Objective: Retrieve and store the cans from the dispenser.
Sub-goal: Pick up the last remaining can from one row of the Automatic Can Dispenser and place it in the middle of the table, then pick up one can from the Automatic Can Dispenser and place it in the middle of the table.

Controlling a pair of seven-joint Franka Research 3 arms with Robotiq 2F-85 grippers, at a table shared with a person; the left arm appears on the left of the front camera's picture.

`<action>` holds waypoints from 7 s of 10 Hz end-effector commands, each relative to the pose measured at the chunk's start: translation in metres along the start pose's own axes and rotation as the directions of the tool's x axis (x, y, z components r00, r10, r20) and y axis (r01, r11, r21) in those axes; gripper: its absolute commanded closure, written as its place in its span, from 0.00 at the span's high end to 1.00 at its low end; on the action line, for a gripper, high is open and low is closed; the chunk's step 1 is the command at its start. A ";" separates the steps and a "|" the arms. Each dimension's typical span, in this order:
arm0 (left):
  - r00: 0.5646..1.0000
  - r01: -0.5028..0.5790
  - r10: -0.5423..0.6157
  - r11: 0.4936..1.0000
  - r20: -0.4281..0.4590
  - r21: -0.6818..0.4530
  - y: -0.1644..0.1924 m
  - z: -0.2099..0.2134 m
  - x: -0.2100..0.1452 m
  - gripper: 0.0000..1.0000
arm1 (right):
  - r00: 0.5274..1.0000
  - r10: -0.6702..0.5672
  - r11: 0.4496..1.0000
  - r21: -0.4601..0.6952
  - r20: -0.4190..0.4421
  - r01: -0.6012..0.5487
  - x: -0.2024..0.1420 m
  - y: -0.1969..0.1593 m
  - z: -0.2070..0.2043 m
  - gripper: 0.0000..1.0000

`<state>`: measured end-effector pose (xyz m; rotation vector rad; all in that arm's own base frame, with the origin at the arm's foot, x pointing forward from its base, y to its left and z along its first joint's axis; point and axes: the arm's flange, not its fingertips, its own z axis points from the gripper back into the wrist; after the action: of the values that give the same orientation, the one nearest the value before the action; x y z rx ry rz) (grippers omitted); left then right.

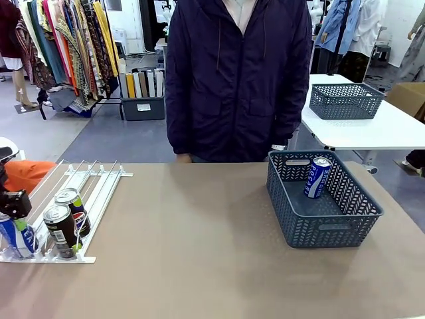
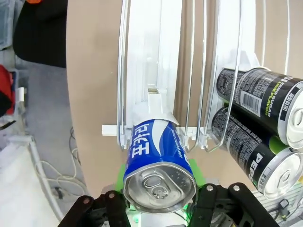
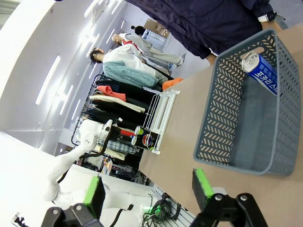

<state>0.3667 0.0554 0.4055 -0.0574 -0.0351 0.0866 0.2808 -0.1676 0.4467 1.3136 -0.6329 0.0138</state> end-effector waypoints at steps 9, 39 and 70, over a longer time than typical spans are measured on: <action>0.958 0.099 -0.110 0.994 0.265 0.054 -0.020 0.149 -0.063 0.00 | 1.000 0.004 1.000 0.021 0.022 -0.005 0.005 0.003 -0.002 1.00; 0.776 0.630 -0.630 0.776 0.003 0.040 -0.462 -0.037 -0.021 0.56 | 1.000 0.004 1.000 0.021 0.022 -0.005 0.005 0.003 -0.002 1.00; 0.936 0.263 -0.024 0.711 0.352 -0.652 0.067 0.115 -0.041 1.00 | 1.000 0.004 1.000 0.021 0.022 -0.005 0.005 0.003 -0.002 1.00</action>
<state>0.3163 0.1516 0.5048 -1.0214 -0.3944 -0.0960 0.2806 -0.1678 0.4468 1.3135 -0.6328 0.0133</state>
